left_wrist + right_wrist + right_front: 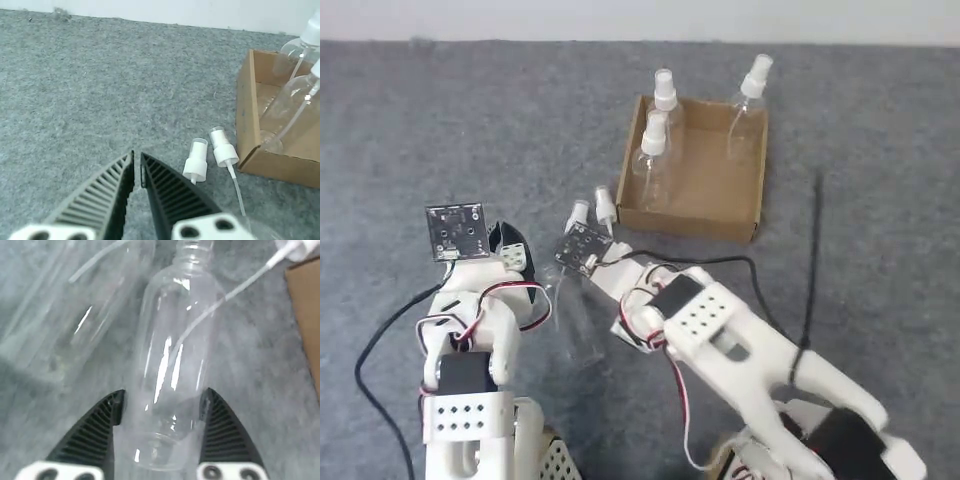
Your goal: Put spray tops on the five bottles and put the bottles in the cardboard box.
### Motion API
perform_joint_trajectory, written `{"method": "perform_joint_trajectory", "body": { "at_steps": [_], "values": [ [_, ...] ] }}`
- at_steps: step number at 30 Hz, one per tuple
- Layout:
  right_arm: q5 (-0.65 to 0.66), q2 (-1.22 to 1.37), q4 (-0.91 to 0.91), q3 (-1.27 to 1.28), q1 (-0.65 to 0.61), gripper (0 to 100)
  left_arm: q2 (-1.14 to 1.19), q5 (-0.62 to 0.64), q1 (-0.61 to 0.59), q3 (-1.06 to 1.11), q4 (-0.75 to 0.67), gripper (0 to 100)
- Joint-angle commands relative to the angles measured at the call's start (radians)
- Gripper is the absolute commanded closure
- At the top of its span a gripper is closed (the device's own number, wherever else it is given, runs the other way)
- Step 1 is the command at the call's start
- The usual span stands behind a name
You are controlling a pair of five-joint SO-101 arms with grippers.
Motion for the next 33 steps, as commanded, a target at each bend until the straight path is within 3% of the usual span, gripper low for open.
{"method": "perform_joint_trajectory", "body": {
  "at_steps": [1,6,9,16,20,26,33],
  "values": [
    [0.012,-0.206,0.194,-0.095,0.019,92.9,-0.015,0.000,-0.008,-0.010,-0.029,99],
    [0.018,-0.395,0.438,-0.222,0.128,93.0,-0.011,0.002,-0.008,-0.010,-0.029,99],
    [0.103,-0.490,0.581,-0.284,0.242,93.0,-0.011,0.002,-0.008,-0.010,-0.029,99],
    [0.298,-0.645,0.693,-0.292,0.684,93.0,-0.008,0.002,0.000,-0.010,-0.023,99],
    [0.404,-0.642,0.624,-0.198,0.947,93.0,-0.008,0.000,0.000,-0.018,-0.005,99],
    [0.474,-0.576,0.288,0.043,1.218,93.0,-0.008,0.000,0.000,-0.016,-0.006,99],
    [0.497,-0.314,-0.016,0.166,1.357,92.9,-0.008,0.000,0.000,-0.013,-0.008,99]
  ]
}}
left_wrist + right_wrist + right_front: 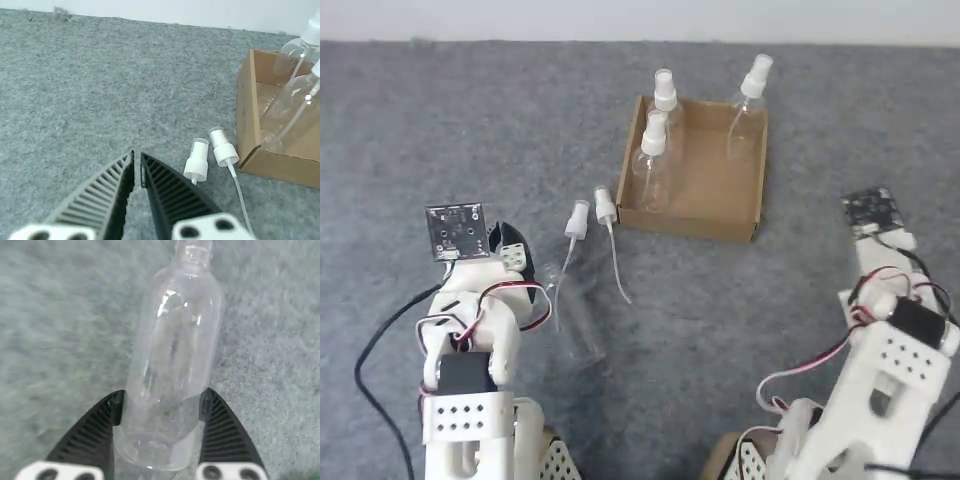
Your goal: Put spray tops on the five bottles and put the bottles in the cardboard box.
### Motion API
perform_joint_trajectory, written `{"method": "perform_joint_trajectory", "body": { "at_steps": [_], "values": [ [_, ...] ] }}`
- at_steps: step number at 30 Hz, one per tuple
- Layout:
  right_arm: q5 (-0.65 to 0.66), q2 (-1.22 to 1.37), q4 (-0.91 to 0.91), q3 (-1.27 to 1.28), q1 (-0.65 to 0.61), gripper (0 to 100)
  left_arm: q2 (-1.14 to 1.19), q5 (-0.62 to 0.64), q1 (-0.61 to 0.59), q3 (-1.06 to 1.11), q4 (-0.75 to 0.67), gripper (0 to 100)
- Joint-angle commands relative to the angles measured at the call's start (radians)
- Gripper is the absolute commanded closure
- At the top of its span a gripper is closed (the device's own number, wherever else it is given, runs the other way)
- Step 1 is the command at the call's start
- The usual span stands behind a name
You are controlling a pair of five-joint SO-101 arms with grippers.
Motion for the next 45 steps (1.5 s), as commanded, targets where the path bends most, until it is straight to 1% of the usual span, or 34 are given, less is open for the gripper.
{"method": "perform_joint_trajectory", "body": {
  "at_steps": [1,3,5,7,9,12,14,18,20,24,30,35,40,45],
  "values": [
    [0.028,0.199,-0.176,-0.006,0.068,92.9,-0.008,0.000,0.003,-0.013,-0.008,99],
    [0.026,0.302,-0.226,-0.025,0.071,92.8,-0.006,-0.005,0.015,-0.019,-0.003,99],
    [0.026,0.404,-0.257,-0.058,0.073,92.5,-0.003,-0.064,0.044,-0.044,0.018,99],
    [0.031,0.492,-0.257,-0.101,0.073,92.4,0.031,-0.100,0.057,-0.107,0.069,99],
    [0.031,0.561,-0.257,-0.133,0.073,92.4,0.109,-0.104,0.055,-0.194,0.117,99],
    [0.032,0.607,-0.257,-0.152,0.073,92.2,0.288,-0.114,0.060,-0.348,0.169,99],
    [0.032,0.611,-0.254,-0.150,0.073,89.0,0.431,-0.137,0.064,-0.460,0.199,98],
    [0.034,0.610,-0.206,-0.153,0.073,77.2,0.729,-0.172,0.064,-0.685,0.259,88],
    [0.038,0.610,-0.197,-0.155,0.073,74.2,0.878,-0.196,0.064,-0.792,0.281,83],
    [0.098,0.610,-0.151,-0.155,0.073,73.5,1.155,-0.216,0.064,-0.989,0.298,83],
    [0.117,0.610,-0.145,-0.155,0.074,73.5,1.494,-0.224,0.123,-1.227,0.295,83],
    [0.117,0.610,-0.145,-0.157,0.074,73.5,1.668,-0.219,0.158,-1.334,0.318,83],
    [0.118,0.610,-0.145,-0.157,0.074,73.5,1.746,-0.218,0.150,-1.365,0.347,83],
    [0.118,0.610,-0.145,-0.155,0.074,73.5,1.783,-0.218,0.161,-1.363,0.348,90]
  ]
}}
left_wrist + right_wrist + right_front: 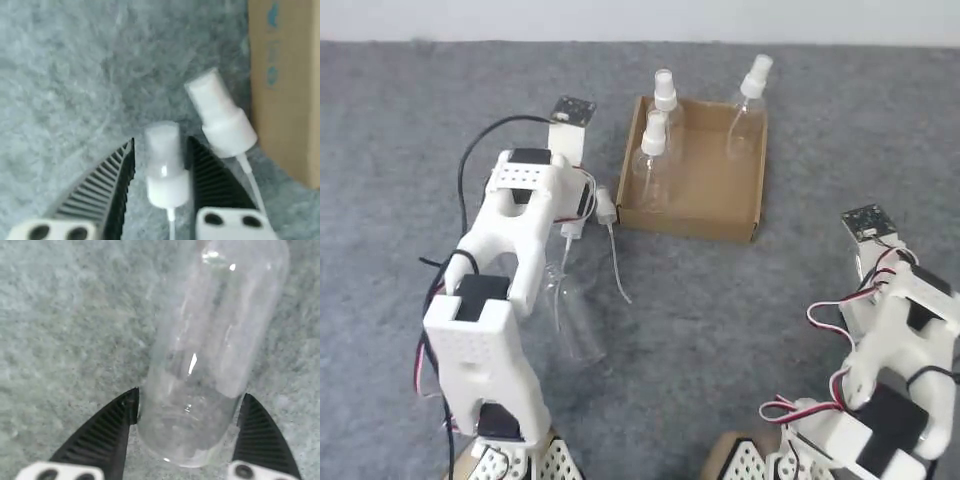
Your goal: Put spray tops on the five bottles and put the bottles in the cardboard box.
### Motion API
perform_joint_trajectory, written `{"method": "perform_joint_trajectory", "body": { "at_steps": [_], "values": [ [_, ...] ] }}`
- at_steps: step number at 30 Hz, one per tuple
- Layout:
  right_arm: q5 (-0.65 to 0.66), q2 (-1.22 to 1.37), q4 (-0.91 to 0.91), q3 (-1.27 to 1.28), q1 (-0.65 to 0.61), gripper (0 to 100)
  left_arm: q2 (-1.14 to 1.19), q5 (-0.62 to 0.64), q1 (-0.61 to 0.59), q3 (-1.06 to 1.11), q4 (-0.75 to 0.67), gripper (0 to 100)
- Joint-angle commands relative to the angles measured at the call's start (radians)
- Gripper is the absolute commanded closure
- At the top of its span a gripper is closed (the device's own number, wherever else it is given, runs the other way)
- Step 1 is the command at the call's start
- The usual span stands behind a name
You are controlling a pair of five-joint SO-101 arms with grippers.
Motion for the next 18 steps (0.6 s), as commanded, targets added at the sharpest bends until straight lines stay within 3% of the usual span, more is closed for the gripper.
{"method": "perform_joint_trajectory", "body": {
  "at_steps": [1,6,12,18],
  "values": [
    [0.011,-0.005,0.005,-0.032,0.005,73.5,-0.003,-0.003,0.012,-0.050,0.002,91],
    [0.011,-0.004,0.007,-0.029,0.005,73.5,-0.003,-0.002,0.009,-0.054,-0.020,99],
    [0.011,-0.004,0.012,-0.029,0.005,73.5,-0.081,0.074,0.003,-0.122,-0.012,99],
    [0.011,-0.005,0.007,-0.029,0.025,73.5,-0.313,0.109,0.002,-0.139,0.009,99]
  ]
}}
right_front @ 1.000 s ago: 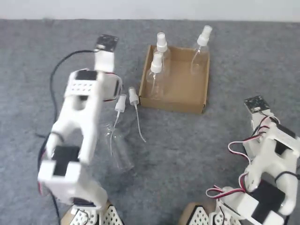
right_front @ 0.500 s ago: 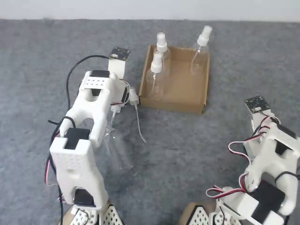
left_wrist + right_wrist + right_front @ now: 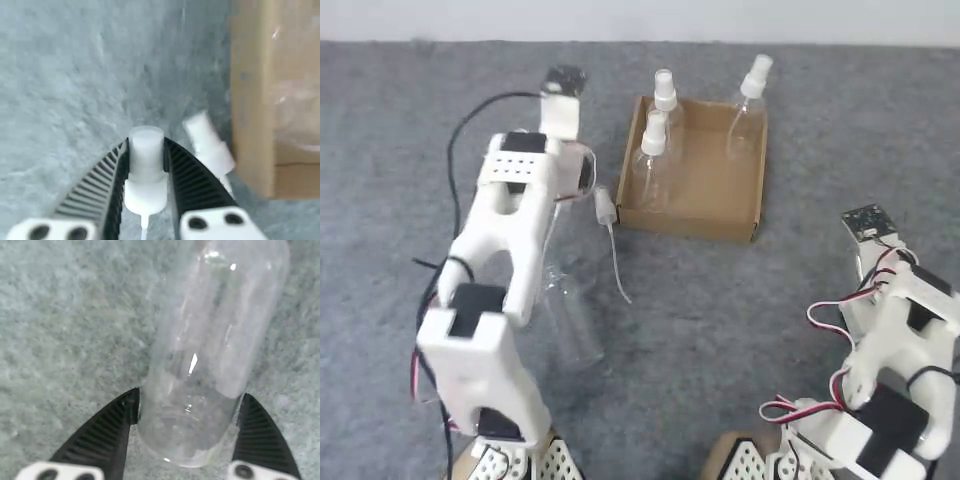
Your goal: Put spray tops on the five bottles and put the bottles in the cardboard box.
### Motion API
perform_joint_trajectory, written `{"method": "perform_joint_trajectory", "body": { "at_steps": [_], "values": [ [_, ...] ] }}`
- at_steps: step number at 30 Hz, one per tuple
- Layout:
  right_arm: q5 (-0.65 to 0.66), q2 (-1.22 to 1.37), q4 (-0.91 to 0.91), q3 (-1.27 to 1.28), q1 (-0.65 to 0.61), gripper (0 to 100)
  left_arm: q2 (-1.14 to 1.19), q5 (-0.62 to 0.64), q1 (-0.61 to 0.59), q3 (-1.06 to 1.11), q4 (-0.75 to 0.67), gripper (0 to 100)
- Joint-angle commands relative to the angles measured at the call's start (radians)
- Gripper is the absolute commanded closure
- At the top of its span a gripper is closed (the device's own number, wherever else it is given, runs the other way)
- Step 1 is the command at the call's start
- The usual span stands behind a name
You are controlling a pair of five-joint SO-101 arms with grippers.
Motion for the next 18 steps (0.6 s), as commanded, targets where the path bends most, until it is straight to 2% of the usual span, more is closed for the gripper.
{"method": "perform_joint_trajectory", "body": {
  "at_steps": [1,7,13,18],
  "values": [
    [0.011,-0.005,0.007,-0.029,0.030,73.5,-0.232,0.052,-0.005,-0.056,0.026,99],
    [0.011,-0.005,0.012,-0.031,0.038,73.5,-0.563,0.086,-0.005,0.002,0.143,99],
    [0.011,-0.007,0.015,-0.035,0.038,73.4,-0.864,0.081,-0.063,0.288,0.146,99],
    [0.011,-0.012,0.016,-0.038,0.038,69.7,-0.950,0.038,-0.112,0.526,0.133,99]
  ]
}}
